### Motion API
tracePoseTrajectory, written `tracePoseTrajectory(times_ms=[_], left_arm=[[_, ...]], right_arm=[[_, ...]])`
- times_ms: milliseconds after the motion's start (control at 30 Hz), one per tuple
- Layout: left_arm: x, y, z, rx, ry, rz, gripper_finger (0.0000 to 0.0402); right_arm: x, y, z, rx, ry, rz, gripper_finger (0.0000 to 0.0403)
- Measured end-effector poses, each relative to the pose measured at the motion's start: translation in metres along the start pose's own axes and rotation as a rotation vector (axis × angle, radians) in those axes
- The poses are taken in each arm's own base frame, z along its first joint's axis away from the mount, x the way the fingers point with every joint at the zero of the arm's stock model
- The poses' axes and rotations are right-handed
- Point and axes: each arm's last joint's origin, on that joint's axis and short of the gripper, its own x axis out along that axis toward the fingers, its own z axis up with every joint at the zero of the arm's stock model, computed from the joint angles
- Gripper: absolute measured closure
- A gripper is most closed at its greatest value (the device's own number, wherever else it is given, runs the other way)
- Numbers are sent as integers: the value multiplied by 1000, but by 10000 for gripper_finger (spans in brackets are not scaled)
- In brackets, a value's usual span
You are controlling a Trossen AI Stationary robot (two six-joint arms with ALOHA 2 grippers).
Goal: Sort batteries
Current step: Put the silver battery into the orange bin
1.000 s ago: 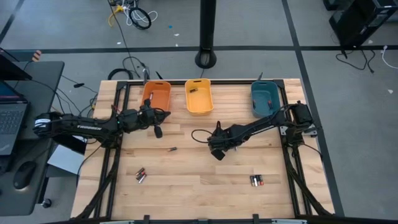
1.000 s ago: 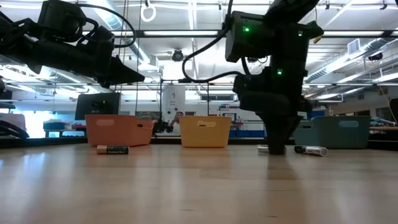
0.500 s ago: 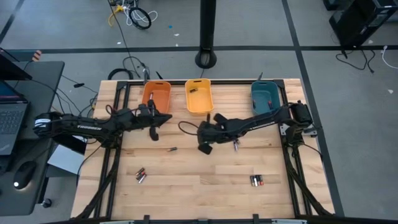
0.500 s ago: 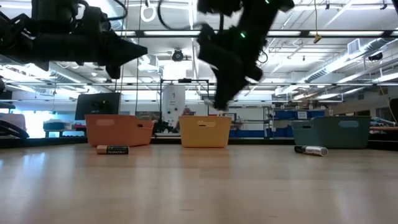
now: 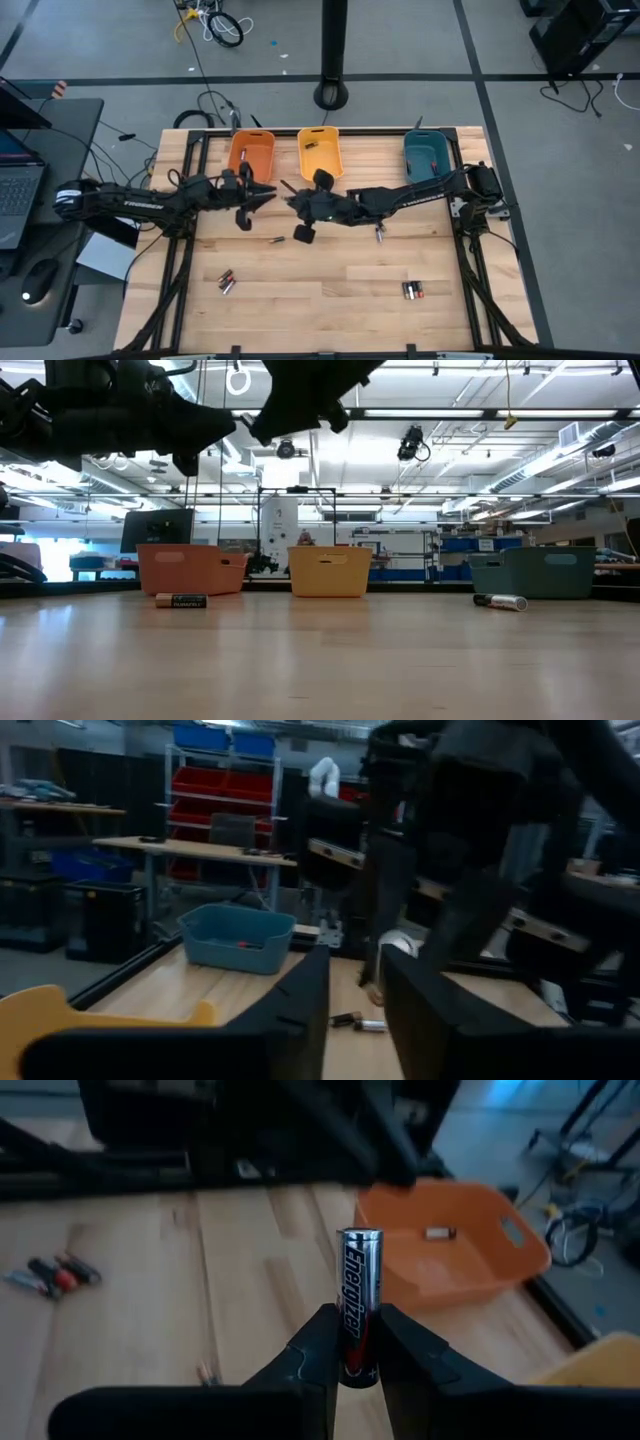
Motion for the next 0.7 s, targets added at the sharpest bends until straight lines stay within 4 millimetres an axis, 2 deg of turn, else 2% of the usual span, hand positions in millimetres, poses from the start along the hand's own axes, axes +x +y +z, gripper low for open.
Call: tracePoseTrajectory(times_ms=[200,333,467,700], left_arm=[[0,-6,1,10,-8,-58,234],[2,-10,2,50,-31,-84,204],[7,-14,6,75,-44,-102,188],[24,-15,4,96,-4,-141,183]], right_arm=[[0,1,6,-17,-58,16,340],[0,2,7,-18,-69,42,337],[-1,2,9,-25,-83,45,339],[-1,2,10,-36,-92,46,337]])
